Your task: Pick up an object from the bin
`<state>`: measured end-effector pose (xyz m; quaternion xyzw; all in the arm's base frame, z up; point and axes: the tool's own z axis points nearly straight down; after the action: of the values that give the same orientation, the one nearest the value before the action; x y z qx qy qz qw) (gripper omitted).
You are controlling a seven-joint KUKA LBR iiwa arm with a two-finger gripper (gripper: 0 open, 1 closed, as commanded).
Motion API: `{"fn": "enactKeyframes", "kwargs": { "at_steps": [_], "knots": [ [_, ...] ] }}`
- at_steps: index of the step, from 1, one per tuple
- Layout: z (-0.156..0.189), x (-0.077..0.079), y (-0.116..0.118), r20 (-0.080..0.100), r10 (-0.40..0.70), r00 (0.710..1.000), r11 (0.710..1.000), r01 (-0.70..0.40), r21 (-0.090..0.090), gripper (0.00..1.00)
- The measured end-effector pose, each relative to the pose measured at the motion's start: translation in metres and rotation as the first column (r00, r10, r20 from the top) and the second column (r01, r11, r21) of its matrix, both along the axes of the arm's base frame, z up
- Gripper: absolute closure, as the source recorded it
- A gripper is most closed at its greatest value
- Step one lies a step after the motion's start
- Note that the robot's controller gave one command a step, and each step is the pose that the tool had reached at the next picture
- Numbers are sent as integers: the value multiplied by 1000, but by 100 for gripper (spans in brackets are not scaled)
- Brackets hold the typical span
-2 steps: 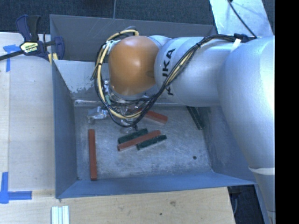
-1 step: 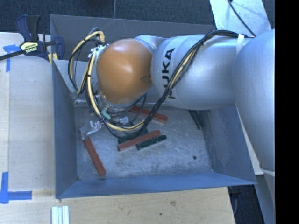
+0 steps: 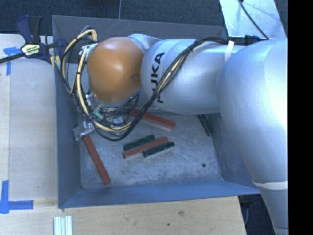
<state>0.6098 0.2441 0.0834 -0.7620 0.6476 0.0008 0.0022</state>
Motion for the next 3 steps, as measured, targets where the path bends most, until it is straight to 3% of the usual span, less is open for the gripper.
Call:
{"fn": "enactKeyframes", "kwargs": {
  "at_steps": [1, 2, 3],
  "knots": [
    [2, 0, -1, -2, -2, 1000, 1000, 2, -2, 100],
    [63, 19, -2, 8, -12, 1000, 1000, 12, 1, 100],
    [40, -42, -20, -7, 13, 1000, 1000, -13, -4, 100]
  ]
}}
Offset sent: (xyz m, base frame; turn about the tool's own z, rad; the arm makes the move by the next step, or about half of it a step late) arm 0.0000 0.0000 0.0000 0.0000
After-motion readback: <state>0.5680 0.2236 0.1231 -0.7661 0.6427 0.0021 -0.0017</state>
